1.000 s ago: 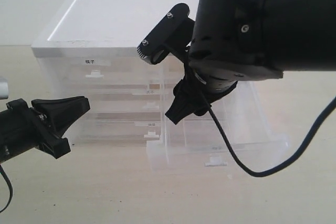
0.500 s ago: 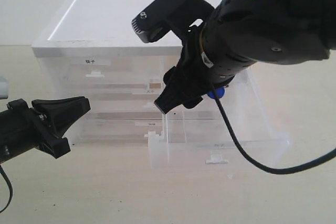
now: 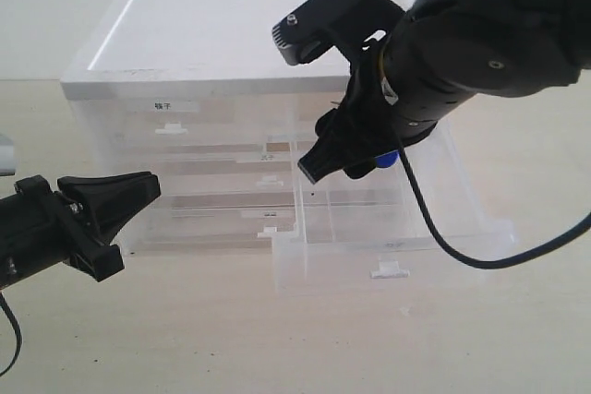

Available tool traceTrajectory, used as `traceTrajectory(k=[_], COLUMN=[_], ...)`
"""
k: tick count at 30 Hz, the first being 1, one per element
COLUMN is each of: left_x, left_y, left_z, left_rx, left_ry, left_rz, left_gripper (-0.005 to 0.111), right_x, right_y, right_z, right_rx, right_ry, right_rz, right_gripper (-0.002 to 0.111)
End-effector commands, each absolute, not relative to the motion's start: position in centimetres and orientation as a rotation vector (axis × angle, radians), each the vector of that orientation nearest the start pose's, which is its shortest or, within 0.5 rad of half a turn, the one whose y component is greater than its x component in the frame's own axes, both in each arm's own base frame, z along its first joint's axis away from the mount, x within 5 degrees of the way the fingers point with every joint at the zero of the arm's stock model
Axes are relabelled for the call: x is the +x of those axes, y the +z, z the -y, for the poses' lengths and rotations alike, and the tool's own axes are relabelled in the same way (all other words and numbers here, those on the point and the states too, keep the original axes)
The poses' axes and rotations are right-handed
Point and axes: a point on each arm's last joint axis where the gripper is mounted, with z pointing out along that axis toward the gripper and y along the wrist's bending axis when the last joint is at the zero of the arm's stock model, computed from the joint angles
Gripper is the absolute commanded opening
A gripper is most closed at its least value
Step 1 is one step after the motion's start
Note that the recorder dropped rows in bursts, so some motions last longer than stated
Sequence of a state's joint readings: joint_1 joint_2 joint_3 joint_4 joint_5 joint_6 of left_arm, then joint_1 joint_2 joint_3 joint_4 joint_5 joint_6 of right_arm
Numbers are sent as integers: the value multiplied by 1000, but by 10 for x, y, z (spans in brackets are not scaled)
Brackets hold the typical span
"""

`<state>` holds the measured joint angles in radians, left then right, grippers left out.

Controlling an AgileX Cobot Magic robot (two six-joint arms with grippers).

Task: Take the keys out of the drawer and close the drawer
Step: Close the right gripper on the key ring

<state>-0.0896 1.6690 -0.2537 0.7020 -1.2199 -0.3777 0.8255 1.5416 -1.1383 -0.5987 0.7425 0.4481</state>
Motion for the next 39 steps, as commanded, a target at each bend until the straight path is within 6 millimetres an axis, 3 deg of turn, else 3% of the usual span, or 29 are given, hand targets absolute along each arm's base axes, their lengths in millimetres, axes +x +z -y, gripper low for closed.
traceTrajectory(k=[1, 16, 19, 24, 30, 35, 39], left_x=[213, 212, 212, 212, 212, 212, 212], left_y=[147, 147, 147, 147, 147, 147, 147], left_z=[75, 76, 76, 76, 76, 76, 76], left_rx=[470, 479, 479, 479, 479, 479, 479], left_ry=[-719, -725, -725, -725, -725, -725, -725], left_rz=[-1725, -1726, -1726, -1726, -1726, -1726, -1726], left_gripper=[5, 5, 5, 5, 5, 5, 5], right_x=[247, 264, 264, 262, 245, 219, 217], right_y=[283, 265, 265, 263, 268, 293, 305], right_z=[-215, -209, -209, -208, -219, -229, -222], right_rx=[-892, -876, -880, -954, -1034, -1100, -1052], right_ry=[-123, -219, -226, -249, -118, -70, -77], right_rz=[-2245, -2275, -2277, -2285, -2298, -2185, -2155], right_gripper=[61, 60, 46, -1, 0, 0, 0])
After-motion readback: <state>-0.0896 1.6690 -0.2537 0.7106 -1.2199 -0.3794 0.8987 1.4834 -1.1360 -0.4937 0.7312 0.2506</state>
